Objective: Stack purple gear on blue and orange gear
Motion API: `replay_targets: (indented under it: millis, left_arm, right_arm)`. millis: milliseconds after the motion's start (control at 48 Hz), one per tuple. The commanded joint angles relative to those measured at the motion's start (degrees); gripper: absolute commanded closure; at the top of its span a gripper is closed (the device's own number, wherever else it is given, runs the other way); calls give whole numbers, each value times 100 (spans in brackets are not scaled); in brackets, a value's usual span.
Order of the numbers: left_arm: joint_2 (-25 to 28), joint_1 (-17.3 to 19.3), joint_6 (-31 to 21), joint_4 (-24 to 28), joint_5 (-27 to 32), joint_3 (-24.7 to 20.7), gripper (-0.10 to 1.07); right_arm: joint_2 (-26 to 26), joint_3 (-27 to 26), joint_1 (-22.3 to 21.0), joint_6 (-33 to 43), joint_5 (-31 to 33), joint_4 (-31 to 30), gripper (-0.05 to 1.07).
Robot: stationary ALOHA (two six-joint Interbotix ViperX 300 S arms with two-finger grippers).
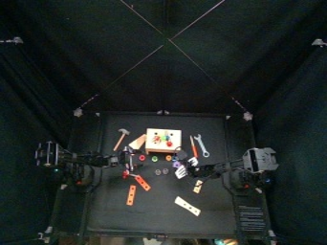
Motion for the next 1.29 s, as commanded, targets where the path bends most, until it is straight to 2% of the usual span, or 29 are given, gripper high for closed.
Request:
replay_targets:
  millis: [0, 312, 812, 1271]
  left_arm:
    - [-18, 0, -9, -9, -26, -53, 3]
    - [-9, 0, -9, -44, 88, -26, 3]
    - [-9, -9, 0, -141, 141, 0, 3]
    - [-18, 0, 0, -149, 141, 9, 3]
  right_arm:
    - [26, -202, -44, -62, -9, -26, 3]
    - [431, -483, -62, -694, -9, 132, 3]
    - [536, -369, -290, -694, -299, 404, 3]
    - [431, -439, -88, -703, -510, 773, 3]
